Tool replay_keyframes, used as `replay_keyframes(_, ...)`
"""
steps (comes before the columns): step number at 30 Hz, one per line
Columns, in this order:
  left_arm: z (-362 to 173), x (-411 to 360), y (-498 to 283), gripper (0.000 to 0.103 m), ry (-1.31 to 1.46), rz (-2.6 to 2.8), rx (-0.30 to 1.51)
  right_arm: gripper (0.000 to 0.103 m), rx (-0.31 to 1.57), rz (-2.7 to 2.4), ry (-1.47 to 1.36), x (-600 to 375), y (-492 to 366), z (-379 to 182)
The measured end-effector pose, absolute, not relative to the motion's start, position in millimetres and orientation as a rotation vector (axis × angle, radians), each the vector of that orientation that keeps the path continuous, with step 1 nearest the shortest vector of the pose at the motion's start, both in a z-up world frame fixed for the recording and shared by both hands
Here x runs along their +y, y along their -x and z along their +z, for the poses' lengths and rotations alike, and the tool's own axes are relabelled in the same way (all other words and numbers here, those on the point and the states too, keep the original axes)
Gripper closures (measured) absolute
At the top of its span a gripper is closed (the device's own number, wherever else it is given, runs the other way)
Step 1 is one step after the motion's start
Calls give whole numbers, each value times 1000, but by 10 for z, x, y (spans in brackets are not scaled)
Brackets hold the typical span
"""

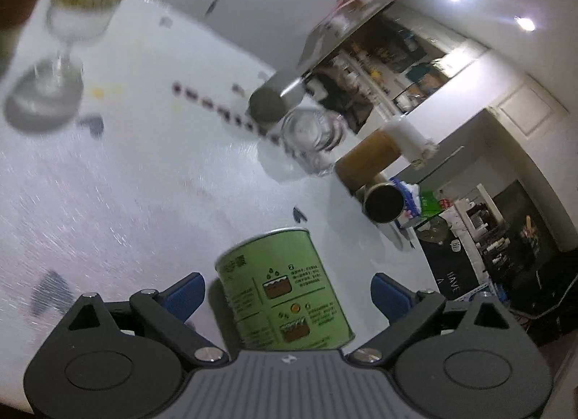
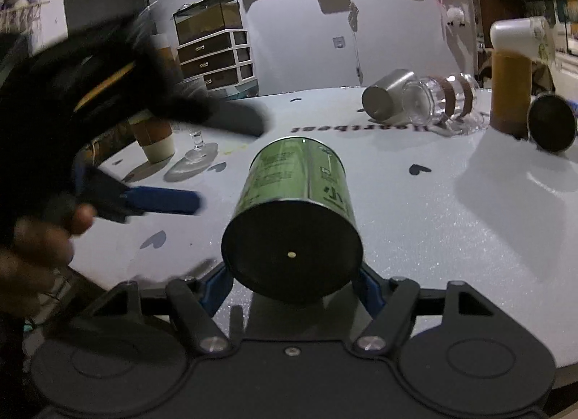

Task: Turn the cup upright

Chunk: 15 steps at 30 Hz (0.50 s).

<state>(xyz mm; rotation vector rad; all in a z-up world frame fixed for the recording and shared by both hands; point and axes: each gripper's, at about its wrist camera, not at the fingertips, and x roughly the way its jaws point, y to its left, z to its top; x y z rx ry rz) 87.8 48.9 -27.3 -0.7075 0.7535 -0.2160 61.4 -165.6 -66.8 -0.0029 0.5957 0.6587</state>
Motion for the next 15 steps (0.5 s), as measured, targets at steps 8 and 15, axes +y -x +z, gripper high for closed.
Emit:
replay_keyframes(8, -560, 548, -1146, 12, 907, -204, 820, 32, 566, 656, 54, -1642, -543, -689)
replay_keyframes(15, -494, 608, -1135, 27, 894, -208, 800, 33, 557, 654, 70, -1639, -520, -679)
